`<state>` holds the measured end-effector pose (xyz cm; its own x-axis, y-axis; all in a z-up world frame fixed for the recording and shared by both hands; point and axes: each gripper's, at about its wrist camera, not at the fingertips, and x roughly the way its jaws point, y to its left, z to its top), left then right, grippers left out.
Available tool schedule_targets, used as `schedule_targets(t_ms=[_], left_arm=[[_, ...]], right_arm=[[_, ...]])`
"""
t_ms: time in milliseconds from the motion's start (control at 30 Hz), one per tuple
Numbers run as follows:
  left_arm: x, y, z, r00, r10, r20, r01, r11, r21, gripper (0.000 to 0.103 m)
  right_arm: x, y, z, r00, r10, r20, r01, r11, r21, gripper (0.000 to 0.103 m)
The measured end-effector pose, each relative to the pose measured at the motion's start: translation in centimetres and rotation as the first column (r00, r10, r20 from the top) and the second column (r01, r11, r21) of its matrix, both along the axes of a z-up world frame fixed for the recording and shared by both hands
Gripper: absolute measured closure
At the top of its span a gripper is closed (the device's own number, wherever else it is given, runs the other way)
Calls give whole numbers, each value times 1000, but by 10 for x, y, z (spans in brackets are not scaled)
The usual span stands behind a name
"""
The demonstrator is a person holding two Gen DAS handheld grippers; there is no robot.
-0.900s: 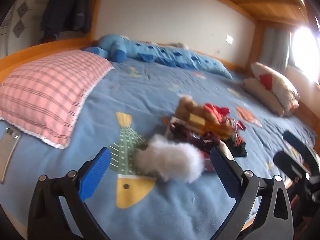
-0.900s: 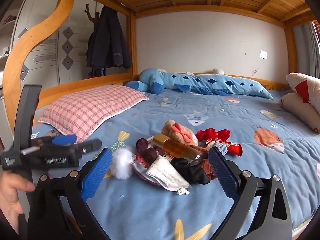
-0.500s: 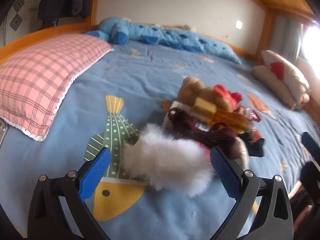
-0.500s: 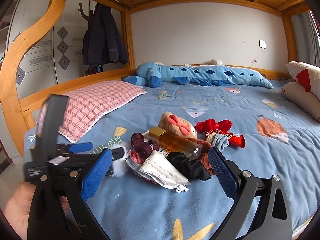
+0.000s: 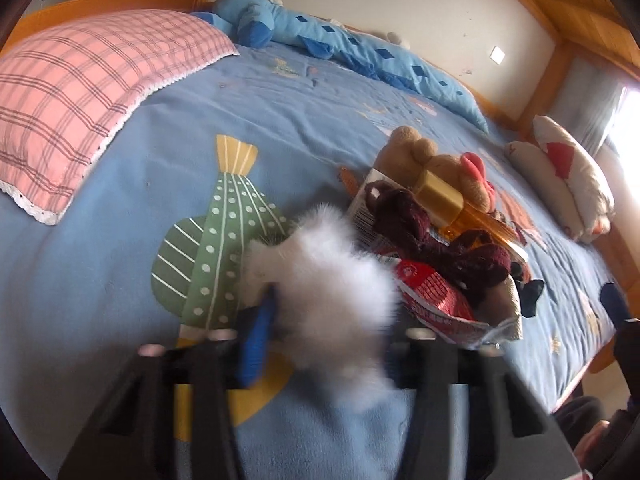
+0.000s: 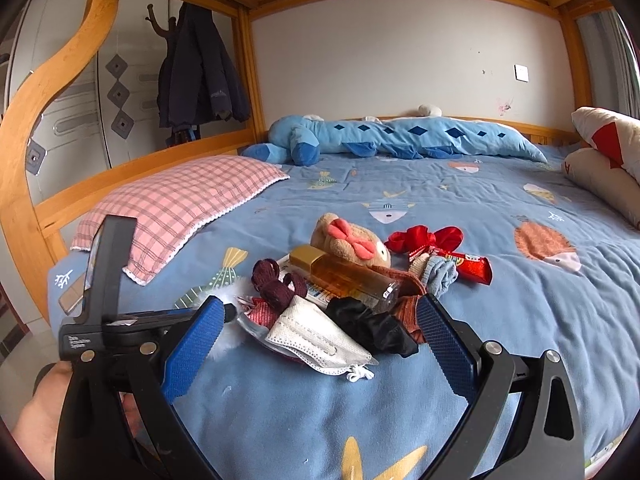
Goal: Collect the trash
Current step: 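Grasp the white fluffy pompom with the left gripper, then grasp the dark red cord with the right gripper while the left gripper holds the pompom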
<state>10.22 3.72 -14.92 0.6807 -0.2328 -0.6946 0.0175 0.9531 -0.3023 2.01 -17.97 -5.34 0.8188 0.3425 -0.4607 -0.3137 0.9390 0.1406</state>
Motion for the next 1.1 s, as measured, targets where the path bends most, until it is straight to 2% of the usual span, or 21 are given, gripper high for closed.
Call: schedule_targets(t_ms=[133, 500, 600, 767, 900, 1100], left_arm=[[-9, 1, 8, 999, -11, 52, 11, 1000, 7, 86], [-42, 11, 57, 977, 1, 212, -6, 1000, 21, 89], [-50, 17, 66, 972, 9, 234, -13, 1000, 16, 89], [-52, 26, 68, 972, 23, 235, -25, 1000, 5, 89], [-53, 36, 63, 972, 50, 228, -50, 999, -6, 89], [-58, 53, 68, 964, 88, 249, -94, 996, 10, 89]], right_arm=[[2, 2, -3, 1000, 11, -13, -11, 1000, -12, 10], [9, 9, -4, 997, 57, -48, -58, 998, -19, 11], [23, 19, 2, 991, 115, -68, -116, 993, -18, 19], [46, 44, -2, 970, 219, -106, -222, 975, -17, 25], [45, 65, -12, 947, 288, -140, -295, 955, -25, 26], [52, 86, -24, 926, 330, -184, -342, 939, -36, 28]])
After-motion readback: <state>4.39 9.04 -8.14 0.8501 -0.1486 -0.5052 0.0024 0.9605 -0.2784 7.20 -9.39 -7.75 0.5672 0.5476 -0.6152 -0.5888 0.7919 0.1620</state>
